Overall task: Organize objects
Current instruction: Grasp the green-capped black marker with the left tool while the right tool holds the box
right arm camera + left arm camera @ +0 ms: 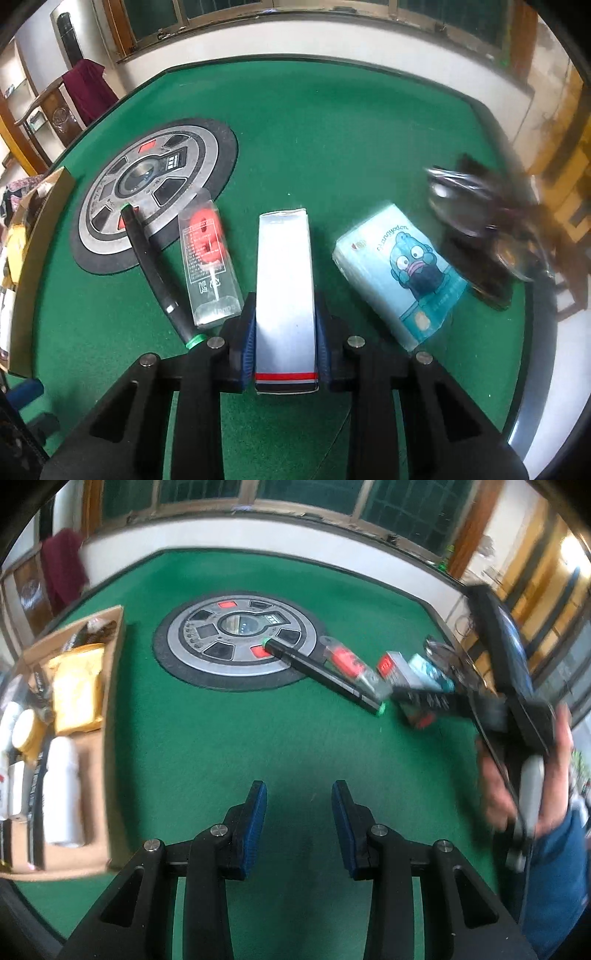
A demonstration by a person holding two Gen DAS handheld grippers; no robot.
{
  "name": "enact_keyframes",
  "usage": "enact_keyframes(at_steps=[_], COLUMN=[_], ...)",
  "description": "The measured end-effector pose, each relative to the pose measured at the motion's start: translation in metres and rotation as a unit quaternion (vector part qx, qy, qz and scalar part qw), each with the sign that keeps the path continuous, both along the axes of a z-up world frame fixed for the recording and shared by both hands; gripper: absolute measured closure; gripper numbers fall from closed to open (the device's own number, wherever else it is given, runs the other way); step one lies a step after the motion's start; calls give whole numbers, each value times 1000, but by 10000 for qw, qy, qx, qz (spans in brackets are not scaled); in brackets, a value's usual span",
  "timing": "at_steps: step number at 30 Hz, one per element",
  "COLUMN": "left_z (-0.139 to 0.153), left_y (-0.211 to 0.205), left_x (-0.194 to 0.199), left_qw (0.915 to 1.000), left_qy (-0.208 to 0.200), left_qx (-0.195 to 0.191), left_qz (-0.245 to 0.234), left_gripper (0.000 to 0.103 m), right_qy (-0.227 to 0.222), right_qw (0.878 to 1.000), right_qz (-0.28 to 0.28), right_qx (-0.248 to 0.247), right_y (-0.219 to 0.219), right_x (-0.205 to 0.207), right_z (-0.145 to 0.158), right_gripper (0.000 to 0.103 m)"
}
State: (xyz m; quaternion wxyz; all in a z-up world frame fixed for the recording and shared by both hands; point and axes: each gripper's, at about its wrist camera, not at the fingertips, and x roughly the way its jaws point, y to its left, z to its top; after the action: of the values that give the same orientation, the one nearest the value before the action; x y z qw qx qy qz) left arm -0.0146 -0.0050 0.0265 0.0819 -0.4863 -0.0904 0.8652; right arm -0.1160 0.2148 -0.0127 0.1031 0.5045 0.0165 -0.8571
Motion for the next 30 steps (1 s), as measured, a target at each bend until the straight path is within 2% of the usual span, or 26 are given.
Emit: enact_keyframes(at_steps=[2, 6, 9, 12, 16, 19, 21, 22, 26, 30], left_z=[2, -1, -14, -21, -30, -31, -32, -32, -37, -42], left_y=[3, 12, 14, 14, 18, 24, 32, 37, 23, 6], left_x=[-20, -68, -98, -115, -132, -138, -137, -136, -119, -82], left_qw=[9996, 9963, 9905, 9848, 9810, 9816, 9857, 9890, 9903, 9932], left_qy=[-148, -522, -877, -1036, -1170, -1063, -989, -894, -751, -639], left_qx=[197, 510, 736, 936, 861, 675, 376, 113, 68, 35], left_qz=[129, 464, 758, 1037, 1283, 1434, 1312, 1175, 1167, 968], left_gripper=[71, 71, 71, 71, 72, 72, 72, 80, 91, 91], right_qy=[-51, 182, 294, 373, 488, 548, 566, 578, 597, 624], right_qw=[9990, 9952, 9929, 9919, 9901, 9891, 9892, 9896, 9905, 9910], right_qz=[-15, -352, -411, -396, -362, -328, -339, -319, -253, -156], right_qx=[-438, -897, -1075, -1148, -1265, -1328, -1306, -1280, -1213, -1174], right_y=[9, 22, 30, 30, 30, 28, 29, 29, 26, 20], right_x=[3, 5, 3, 2, 8, 6, 7, 7, 7, 10], right_z=[5, 14, 17, 19, 25, 26, 26, 26, 26, 26], right_gripper=[79, 79, 79, 79, 79, 79, 79, 79, 79, 79])
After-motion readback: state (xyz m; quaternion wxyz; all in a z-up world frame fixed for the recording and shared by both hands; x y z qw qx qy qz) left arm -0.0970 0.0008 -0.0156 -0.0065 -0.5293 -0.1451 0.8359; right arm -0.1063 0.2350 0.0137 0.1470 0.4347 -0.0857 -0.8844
